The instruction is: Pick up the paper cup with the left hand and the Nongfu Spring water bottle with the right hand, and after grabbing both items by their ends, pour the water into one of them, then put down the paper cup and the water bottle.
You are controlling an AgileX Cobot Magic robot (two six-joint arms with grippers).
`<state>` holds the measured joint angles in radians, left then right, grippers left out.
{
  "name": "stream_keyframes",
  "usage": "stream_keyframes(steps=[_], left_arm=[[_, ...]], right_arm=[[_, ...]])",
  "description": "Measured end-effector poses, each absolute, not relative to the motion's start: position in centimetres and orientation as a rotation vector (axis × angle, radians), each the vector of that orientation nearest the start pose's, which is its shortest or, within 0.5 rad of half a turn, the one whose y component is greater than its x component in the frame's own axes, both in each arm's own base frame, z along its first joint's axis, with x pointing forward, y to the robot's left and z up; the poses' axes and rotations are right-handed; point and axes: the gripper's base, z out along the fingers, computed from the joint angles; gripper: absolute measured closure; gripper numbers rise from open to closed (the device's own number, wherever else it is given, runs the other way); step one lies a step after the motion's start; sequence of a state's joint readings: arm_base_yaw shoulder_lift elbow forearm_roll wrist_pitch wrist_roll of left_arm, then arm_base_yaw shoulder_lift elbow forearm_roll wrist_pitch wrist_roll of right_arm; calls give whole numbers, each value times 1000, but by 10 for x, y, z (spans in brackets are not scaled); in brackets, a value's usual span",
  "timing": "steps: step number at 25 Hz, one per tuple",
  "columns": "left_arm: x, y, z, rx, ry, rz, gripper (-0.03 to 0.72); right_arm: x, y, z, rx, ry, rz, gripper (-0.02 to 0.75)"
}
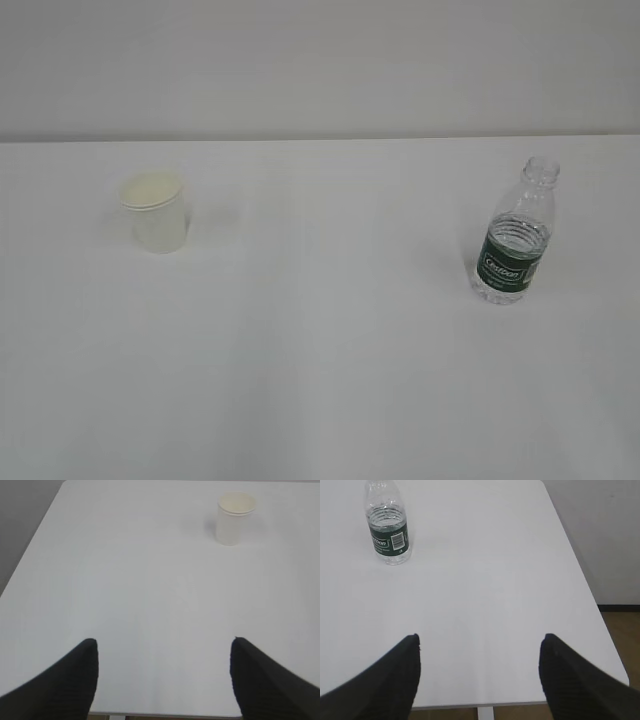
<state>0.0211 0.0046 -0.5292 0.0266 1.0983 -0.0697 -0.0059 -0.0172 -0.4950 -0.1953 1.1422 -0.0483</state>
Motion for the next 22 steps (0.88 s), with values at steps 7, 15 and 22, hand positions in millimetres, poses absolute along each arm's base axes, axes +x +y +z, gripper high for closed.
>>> stream_keyframes(steps=[7, 15, 22], left_arm=[[-9, 2, 282, -96, 2055, 2, 100], [-9, 2, 282, -96, 2055, 2, 101], [-9, 2, 282, -96, 2055, 2, 101]], right_arm=[[-11, -16, 271, -24, 2108, -268, 185], [-11, -16, 271, -24, 2108, -268, 185], [-11, -16, 271, -24, 2108, -268, 185]])
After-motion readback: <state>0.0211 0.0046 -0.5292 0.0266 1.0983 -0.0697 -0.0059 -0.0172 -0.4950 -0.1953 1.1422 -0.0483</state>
